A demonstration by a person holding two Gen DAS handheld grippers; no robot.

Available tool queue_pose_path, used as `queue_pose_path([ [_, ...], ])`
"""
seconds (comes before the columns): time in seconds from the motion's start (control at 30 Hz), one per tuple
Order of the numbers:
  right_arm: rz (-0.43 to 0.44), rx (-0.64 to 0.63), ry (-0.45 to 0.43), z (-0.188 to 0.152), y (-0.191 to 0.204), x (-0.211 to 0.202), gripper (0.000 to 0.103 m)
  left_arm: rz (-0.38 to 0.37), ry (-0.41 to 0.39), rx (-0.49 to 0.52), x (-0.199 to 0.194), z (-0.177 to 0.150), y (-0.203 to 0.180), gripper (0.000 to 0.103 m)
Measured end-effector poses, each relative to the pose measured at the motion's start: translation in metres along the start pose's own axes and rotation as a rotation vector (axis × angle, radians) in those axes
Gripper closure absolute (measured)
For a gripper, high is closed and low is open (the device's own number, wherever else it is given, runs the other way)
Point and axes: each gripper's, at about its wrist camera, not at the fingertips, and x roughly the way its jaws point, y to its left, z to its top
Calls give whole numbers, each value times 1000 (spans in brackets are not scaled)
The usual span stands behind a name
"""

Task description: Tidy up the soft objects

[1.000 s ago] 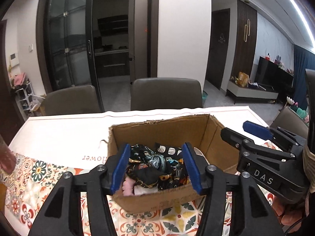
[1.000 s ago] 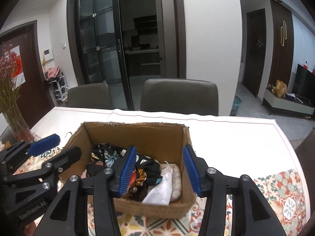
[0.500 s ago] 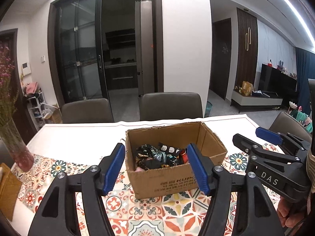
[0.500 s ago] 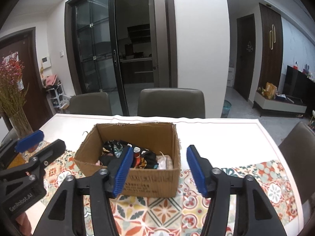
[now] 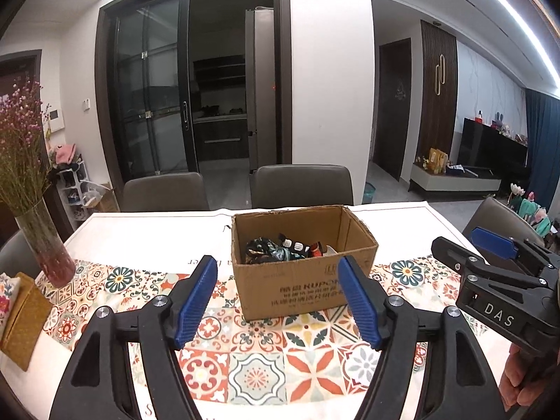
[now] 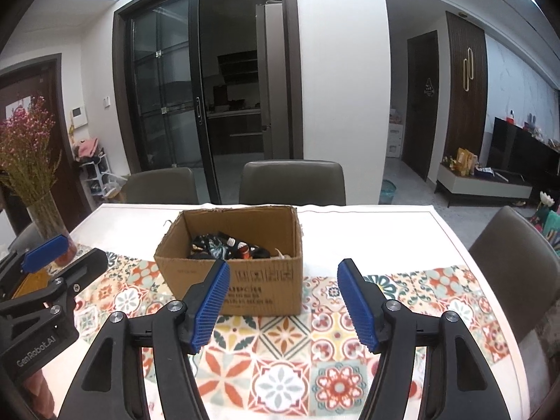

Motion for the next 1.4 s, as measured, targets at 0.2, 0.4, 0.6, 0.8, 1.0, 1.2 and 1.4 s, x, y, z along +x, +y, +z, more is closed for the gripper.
queue_pose_path([
  [0.2, -9, 16, 0, -8, -4, -27, 38, -1, -8, 2, -21, -7, -2, 27],
  [0.4, -14, 36, -6, -16, -9, -47, 35, 31, -12, 16, -37, -12, -3, 20],
  [0.6, -34, 28, -12, -20, -11, -62, 30, 60, -22, 37, -51, -21, -8, 15],
  [0.8, -44, 40, 9, -25, -16, -73, 30, 73, -21, 27, -63, -27, -12, 11],
  [1.0, -43, 42, 25, -30, -20, -84, 30, 82, -31, 21, -75, -29, -16, 6],
  [1.2, -56, 31, 4, -29, -20, -95, 30, 90, -37, 16, -84, -31, -19, 1],
  [1.4, -46, 24, -7, -27, -22, -100, 30, 98, -45, 17, -88, -30, -21, 0],
])
